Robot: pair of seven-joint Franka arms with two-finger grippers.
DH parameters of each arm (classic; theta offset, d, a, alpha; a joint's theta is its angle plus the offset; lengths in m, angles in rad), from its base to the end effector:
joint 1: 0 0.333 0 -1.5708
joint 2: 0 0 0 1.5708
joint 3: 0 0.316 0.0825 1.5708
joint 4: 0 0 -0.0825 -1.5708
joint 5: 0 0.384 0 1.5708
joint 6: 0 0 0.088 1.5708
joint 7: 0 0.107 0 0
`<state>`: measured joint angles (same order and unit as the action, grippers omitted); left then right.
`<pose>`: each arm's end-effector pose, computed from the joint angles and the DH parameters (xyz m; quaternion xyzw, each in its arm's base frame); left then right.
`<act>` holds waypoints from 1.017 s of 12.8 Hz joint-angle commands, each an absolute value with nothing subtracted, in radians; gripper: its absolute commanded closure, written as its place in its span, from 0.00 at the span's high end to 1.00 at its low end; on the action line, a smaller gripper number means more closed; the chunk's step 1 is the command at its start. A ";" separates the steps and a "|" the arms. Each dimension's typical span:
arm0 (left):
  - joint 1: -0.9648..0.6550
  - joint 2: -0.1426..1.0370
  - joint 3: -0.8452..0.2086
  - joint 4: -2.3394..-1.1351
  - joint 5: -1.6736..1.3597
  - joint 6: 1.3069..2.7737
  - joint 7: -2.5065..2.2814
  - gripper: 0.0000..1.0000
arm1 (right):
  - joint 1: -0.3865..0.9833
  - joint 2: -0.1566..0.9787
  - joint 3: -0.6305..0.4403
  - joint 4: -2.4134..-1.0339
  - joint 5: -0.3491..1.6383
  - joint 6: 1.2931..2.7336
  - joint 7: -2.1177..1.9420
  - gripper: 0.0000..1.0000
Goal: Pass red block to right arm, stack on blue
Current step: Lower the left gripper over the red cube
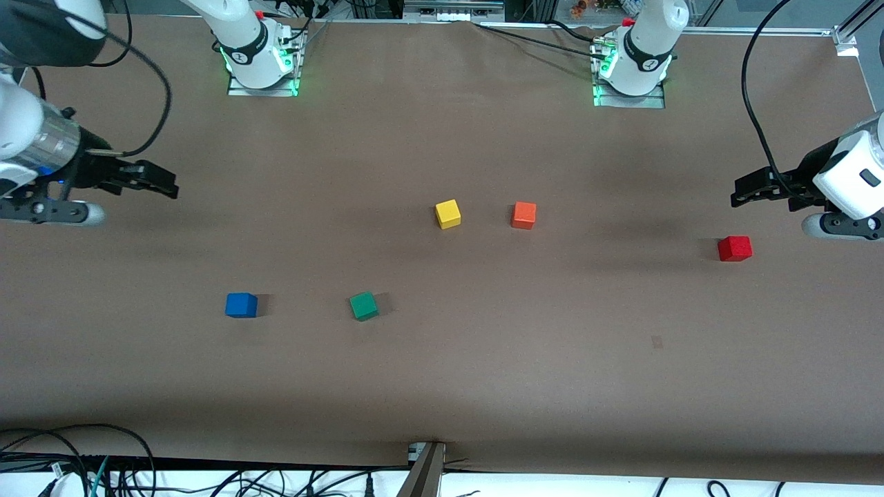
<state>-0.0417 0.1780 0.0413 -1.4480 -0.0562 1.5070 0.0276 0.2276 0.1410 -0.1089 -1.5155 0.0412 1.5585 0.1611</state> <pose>0.5998 -0.0087 0.5741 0.9978 -0.0142 -0.0590 0.0252 0.5875 0.0788 0.5690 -0.9985 0.0218 0.0499 0.0060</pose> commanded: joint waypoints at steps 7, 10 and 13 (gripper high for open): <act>-0.006 0.213 0.054 -1.396 -0.058 1.502 0.043 1.00 | 0.236 0.132 -0.127 -1.528 0.015 1.552 0.176 1.00; 0.046 0.241 0.054 -1.396 -0.048 1.506 0.079 1.00 | 0.235 0.135 -0.156 -1.528 0.015 1.555 0.176 1.00; 0.101 0.265 0.058 -1.414 0.041 1.570 0.107 1.00 | 0.233 0.135 -0.170 -1.528 0.020 1.566 0.176 1.00</act>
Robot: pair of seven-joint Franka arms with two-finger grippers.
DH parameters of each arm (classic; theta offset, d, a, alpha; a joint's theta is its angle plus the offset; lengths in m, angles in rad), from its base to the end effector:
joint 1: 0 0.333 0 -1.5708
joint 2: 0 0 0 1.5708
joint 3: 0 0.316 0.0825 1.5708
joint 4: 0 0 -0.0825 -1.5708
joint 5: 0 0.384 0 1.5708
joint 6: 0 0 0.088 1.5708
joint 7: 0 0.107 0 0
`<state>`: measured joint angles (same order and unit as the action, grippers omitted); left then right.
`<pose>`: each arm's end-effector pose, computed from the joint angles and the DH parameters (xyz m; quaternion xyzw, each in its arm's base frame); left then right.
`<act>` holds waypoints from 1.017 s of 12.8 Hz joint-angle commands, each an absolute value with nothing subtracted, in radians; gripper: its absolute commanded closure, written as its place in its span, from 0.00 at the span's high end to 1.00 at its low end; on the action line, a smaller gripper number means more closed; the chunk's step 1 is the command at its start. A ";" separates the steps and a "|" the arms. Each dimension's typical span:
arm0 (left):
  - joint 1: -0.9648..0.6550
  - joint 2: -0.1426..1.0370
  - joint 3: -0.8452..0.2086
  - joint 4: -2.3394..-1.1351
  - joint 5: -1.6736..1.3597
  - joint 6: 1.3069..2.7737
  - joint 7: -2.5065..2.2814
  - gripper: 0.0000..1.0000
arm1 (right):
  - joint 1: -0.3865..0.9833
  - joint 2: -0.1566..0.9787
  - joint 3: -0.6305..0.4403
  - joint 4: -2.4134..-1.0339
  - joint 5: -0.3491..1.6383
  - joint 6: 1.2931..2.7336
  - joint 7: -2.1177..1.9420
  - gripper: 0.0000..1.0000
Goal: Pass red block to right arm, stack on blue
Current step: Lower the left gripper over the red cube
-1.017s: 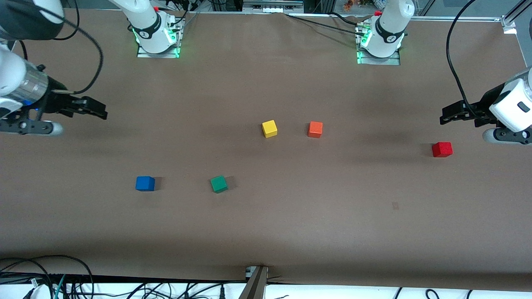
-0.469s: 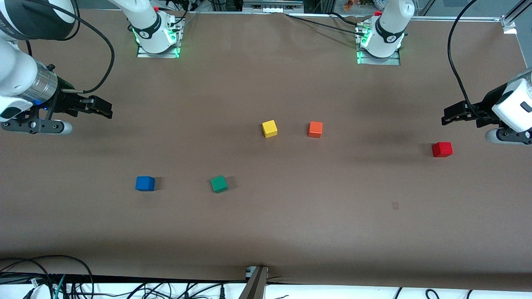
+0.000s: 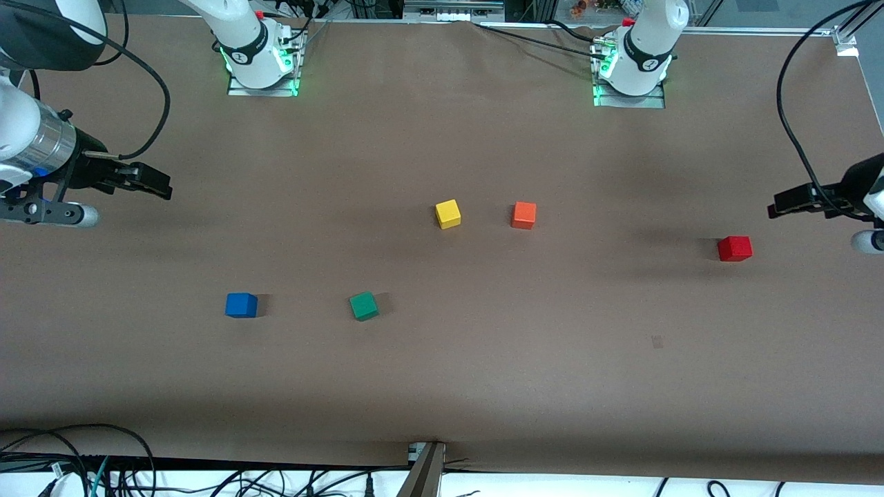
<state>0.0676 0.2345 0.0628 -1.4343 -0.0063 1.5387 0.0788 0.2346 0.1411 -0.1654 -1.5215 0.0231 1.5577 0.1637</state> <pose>0.6126 0.0754 0.5484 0.9976 0.0255 -0.0649 0.0026 0.5899 0.0498 0.5666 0.9975 -0.0474 -0.0511 0.0060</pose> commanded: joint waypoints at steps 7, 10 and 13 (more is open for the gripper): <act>0.219 0.333 0.058 -1.653 0.032 1.872 0.285 1.00 | 0.233 0.135 -0.173 -1.528 0.020 1.566 0.176 1.00; 0.241 0.325 0.055 -1.790 0.031 1.982 0.342 1.00 | 0.233 0.135 -0.173 -1.528 0.018 1.566 0.176 1.00; 0.267 0.322 0.052 -1.874 0.031 2.029 0.347 1.00 | 0.233 0.135 -0.173 -1.528 0.020 1.568 0.176 1.00</act>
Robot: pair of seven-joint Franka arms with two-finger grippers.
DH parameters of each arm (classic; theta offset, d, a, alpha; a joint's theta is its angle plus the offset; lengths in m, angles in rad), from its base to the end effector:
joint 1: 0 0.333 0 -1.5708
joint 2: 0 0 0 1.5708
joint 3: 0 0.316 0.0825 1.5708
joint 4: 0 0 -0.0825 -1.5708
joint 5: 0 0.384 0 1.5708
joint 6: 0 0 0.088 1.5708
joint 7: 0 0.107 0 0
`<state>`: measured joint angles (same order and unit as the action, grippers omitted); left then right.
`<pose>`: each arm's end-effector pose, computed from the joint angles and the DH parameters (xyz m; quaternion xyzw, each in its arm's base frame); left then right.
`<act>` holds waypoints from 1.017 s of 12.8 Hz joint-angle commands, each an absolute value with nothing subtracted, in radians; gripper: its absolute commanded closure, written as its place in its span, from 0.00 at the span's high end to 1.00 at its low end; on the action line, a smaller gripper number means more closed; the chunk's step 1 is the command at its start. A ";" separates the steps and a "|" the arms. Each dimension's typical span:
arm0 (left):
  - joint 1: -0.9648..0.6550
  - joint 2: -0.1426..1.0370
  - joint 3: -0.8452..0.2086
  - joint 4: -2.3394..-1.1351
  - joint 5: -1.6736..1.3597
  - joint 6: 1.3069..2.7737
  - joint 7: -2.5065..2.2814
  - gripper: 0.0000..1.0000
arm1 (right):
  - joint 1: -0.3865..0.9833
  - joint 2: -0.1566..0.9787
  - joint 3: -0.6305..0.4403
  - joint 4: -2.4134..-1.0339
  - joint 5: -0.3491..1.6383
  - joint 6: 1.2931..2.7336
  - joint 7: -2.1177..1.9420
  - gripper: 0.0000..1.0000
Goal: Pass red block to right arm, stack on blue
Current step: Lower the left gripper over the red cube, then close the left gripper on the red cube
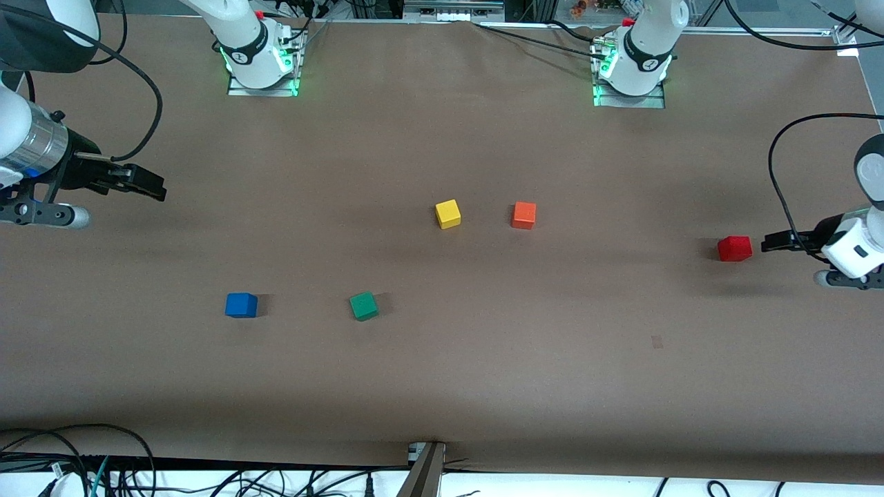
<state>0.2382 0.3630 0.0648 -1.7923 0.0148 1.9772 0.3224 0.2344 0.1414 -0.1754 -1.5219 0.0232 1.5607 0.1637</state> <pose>0.5949 0.1842 0.3356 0.9958 -0.0143 -0.0899 0.0100 0.5907 0.0442 0.5666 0.9974 -0.0525 -0.0498 0.0063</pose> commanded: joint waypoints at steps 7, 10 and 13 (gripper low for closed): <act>0.307 0.293 0.051 -2.186 0.031 2.432 0.408 1.00 | 0.236 0.133 -0.172 -1.526 0.018 1.589 0.176 1.00; 0.305 0.327 0.049 -2.186 0.031 2.476 0.408 1.00 | 0.232 0.133 -0.169 -1.526 0.020 1.589 0.176 1.00; 0.305 0.357 0.049 -2.180 0.029 2.483 0.408 1.00 | 0.193 0.132 -0.137 -1.526 0.023 1.591 0.176 1.00</act>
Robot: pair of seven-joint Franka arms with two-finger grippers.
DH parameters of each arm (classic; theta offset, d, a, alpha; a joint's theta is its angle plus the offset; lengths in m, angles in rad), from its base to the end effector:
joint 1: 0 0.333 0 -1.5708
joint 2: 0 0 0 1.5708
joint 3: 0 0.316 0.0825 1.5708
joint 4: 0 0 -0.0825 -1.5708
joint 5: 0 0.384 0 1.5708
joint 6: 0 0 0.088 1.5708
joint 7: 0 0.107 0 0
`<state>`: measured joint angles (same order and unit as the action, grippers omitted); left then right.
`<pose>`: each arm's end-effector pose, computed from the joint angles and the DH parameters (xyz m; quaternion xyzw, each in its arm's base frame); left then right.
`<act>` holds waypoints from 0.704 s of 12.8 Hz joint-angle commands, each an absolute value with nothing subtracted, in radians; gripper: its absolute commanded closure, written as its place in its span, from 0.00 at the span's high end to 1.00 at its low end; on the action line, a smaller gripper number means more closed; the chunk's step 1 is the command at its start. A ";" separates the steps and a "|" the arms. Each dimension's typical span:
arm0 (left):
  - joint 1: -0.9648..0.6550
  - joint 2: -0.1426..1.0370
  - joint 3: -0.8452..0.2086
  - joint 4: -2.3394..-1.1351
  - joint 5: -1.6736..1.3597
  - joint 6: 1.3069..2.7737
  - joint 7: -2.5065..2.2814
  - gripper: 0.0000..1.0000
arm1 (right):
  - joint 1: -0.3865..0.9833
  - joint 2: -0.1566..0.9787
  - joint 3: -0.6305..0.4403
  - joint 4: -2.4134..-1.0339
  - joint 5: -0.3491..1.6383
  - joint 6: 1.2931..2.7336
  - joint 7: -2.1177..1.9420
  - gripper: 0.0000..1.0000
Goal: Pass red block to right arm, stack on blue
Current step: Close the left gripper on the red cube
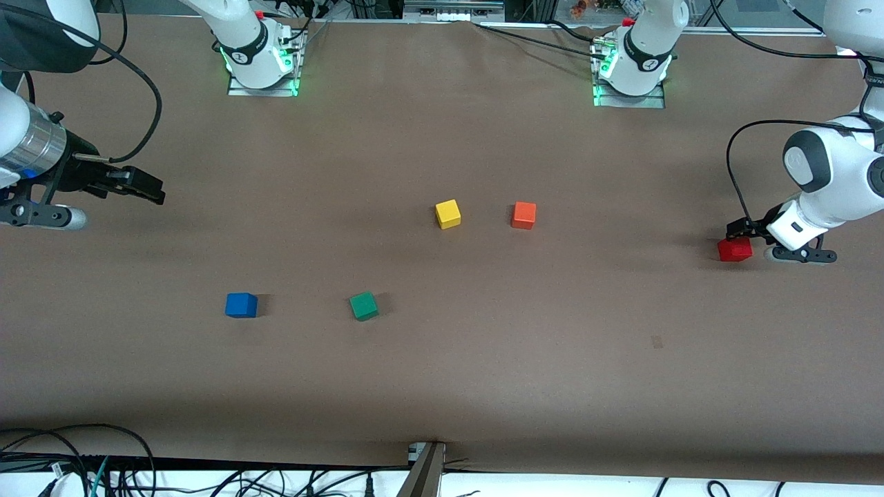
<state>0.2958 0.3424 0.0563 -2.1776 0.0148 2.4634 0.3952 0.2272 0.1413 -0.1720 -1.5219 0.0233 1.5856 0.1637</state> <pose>0.5222 0.1920 0.2273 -0.9991 0.0288 0.0312 0.0028 0.5937 0.0420 0.5686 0.9978 -0.0544 -0.0375 0.0046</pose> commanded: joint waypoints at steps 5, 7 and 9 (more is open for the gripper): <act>0.304 0.422 0.049 -2.163 0.029 2.522 0.407 1.00 | 0.130 0.132 -0.077 -1.526 0.021 1.591 0.175 1.00; 0.304 0.426 0.049 -2.161 0.029 2.526 0.407 1.00 | 0.130 0.132 -0.077 -1.525 0.020 1.592 0.175 1.00; 0.301 0.426 0.048 -2.160 0.029 2.526 0.402 1.00 | 0.130 0.133 -0.080 -1.523 0.020 1.601 0.175 1.00</act>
<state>0.2958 0.4221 0.0533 -2.1745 0.0148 2.5232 0.3956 0.1475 0.1413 -0.0963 -1.5219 0.0233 1.5906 0.1637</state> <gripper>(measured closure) 0.000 0.000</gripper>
